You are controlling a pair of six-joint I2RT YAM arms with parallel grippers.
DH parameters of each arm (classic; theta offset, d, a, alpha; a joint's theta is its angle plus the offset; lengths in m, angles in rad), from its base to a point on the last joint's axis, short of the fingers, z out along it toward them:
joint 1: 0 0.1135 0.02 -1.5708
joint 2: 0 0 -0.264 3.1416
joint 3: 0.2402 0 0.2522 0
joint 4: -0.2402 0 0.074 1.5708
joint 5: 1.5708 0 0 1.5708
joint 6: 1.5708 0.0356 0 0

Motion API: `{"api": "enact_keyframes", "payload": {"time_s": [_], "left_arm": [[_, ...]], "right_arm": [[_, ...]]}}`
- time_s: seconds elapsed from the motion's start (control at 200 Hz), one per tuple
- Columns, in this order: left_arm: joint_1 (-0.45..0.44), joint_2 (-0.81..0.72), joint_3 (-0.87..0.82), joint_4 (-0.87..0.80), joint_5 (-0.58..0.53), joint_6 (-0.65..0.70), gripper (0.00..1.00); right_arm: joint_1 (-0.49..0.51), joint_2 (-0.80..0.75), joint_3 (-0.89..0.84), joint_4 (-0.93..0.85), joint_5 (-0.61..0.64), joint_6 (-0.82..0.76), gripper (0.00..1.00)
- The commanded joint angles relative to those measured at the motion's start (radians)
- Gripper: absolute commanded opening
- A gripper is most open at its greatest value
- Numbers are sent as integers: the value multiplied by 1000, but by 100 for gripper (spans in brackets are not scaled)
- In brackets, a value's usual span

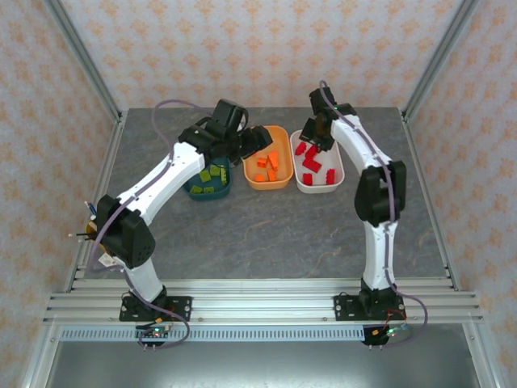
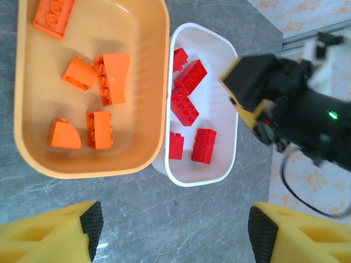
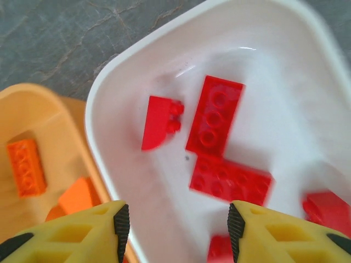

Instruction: Sort the legos into containers by color

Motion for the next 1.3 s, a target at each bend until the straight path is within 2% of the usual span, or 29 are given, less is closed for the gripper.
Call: {"api": "enact_keyframes", "payload": {"time_s": [0.0, 0.065, 0.085, 0.1, 0.125, 0.135, 0.245, 0.385, 0.475, 0.52, 0.63, 0.731, 0.786, 0.861, 0.936, 1.046, 1.116, 1.201, 1.296], "left_arm": [[1, -126, -47, -82, -77, 60, 75], [1, -186, -103, -102, -114, 77, 79], [1, -203, -123, -106, -127, 81, 85], [3, -215, -138, -110, -132, 86, 89], [5, -238, -165, -116, -146, 90, 97], [6, -248, -176, -119, -150, 91, 99], [27, -345, -298, -172, -229, 95, 100], [24, -473, -426, -221, -433, 170, 100], [21, -515, -481, -240, -592, 228, 100], [19, -520, -500, -255, -715, 228, 100], [20, -526, -585, -182, -1010, 275, 100], [29, -548, -761, 125, -1107, 512, 100], [41, -526, -831, 240, -1113, 606, 100], [100, -472, -831, 214, -1050, 609, 100], [154, -451, -853, 230, -1046, 564, 100], [271, -482, -975, 490, -822, 622, 100], [320, -435, -943, 506, -760, 666, 100], [347, -406, -999, 704, -691, 752, 100], [390, -353, -1034, 862, -658, 768, 100]], "right_arm": [[13, -228, -191, 62, 123, -13, 55], [24, -374, -352, 110, 178, -23, 61], [25, -420, -400, 125, 192, -23, 64], [27, -455, -439, 137, 203, -24, 71], [27, -512, -500, 154, 216, -25, 97], [27, -535, -524, 159, 222, -26, 100], [29, -743, -723, 154, 275, -26, 99], [33, -921, -861, 123, 332, -34, 99], [32, -960, -911, 111, 498, 2, 99], [22, -958, -949, 136, 588, 9, 100], [-37, -991, -1104, 395, 607, -113, 100], [-41, -992, -1245, 693, 691, -205, 100], [-42, -957, -1303, 848, 701, -273, 100], [-44, -867, -1300, 904, 701, -335, 100], [-50, -780, -1283, 923, 666, -393, 100], [-66, -712, -1363, 1140, 616, -410, 100], [-81, -669, -1388, 1251, 581, -409, 100], [-99, -623, -1356, 1236, 533, -421, 100], [-140, -623, -1358, 1239, 465, -438, 100]]}}
